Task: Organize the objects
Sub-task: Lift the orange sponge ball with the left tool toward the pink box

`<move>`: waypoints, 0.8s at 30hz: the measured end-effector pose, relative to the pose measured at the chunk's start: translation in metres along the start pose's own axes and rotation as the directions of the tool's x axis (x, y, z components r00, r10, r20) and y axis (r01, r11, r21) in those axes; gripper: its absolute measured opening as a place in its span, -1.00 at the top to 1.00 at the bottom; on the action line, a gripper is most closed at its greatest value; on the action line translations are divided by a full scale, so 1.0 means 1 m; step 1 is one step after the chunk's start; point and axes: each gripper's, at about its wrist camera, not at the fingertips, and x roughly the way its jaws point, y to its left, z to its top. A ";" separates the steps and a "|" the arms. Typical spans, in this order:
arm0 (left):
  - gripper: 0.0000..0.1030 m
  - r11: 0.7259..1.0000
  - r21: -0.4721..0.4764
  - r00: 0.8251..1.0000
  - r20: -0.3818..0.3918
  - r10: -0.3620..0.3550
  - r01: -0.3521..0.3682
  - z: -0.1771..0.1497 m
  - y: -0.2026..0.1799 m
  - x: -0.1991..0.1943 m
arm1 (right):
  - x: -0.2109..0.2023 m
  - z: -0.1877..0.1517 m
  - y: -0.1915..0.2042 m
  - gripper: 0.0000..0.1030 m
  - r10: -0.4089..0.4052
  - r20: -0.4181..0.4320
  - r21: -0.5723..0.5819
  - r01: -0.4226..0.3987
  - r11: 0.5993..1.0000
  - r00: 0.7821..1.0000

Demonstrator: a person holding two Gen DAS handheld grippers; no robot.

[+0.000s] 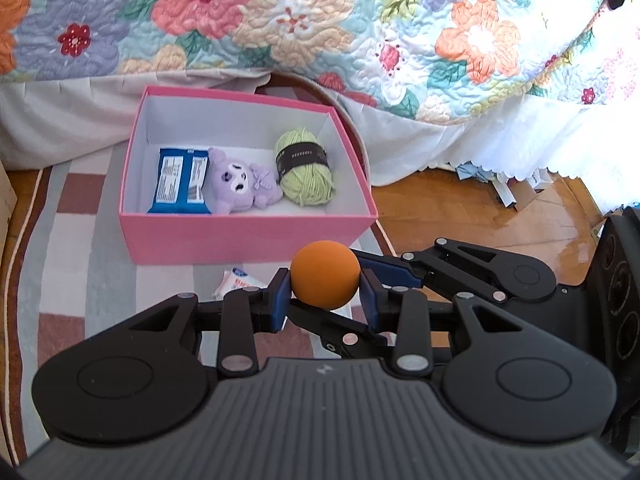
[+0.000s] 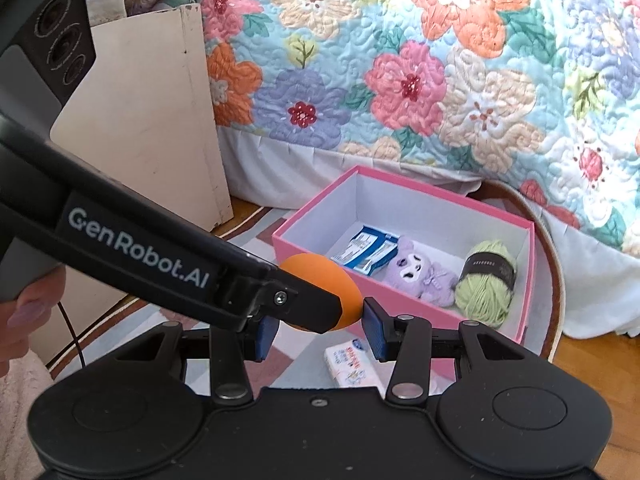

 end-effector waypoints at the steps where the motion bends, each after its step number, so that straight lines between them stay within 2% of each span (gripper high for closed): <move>1: 0.31 1.000 -0.003 1.000 0.005 -0.004 0.004 0.002 0.000 0.001 | 0.000 0.001 -0.001 0.02 -0.005 0.004 -0.004 0.005 1.000 1.000; 5: 0.31 1.000 -0.002 1.000 0.008 -0.022 0.022 0.008 0.000 0.009 | 0.003 0.001 -0.007 0.01 -0.023 0.017 -0.016 0.023 1.000 1.000; 18: 0.31 1.000 -0.016 1.000 0.007 -0.027 0.027 0.027 0.008 0.031 | 0.023 0.009 -0.028 0.01 -0.008 0.022 -0.042 0.009 0.999 1.000; 24: 0.30 1.000 -0.011 1.000 -0.003 -0.011 0.011 0.048 0.015 0.043 | 0.039 0.020 -0.037 0.01 -0.006 0.029 -0.041 0.007 0.999 1.000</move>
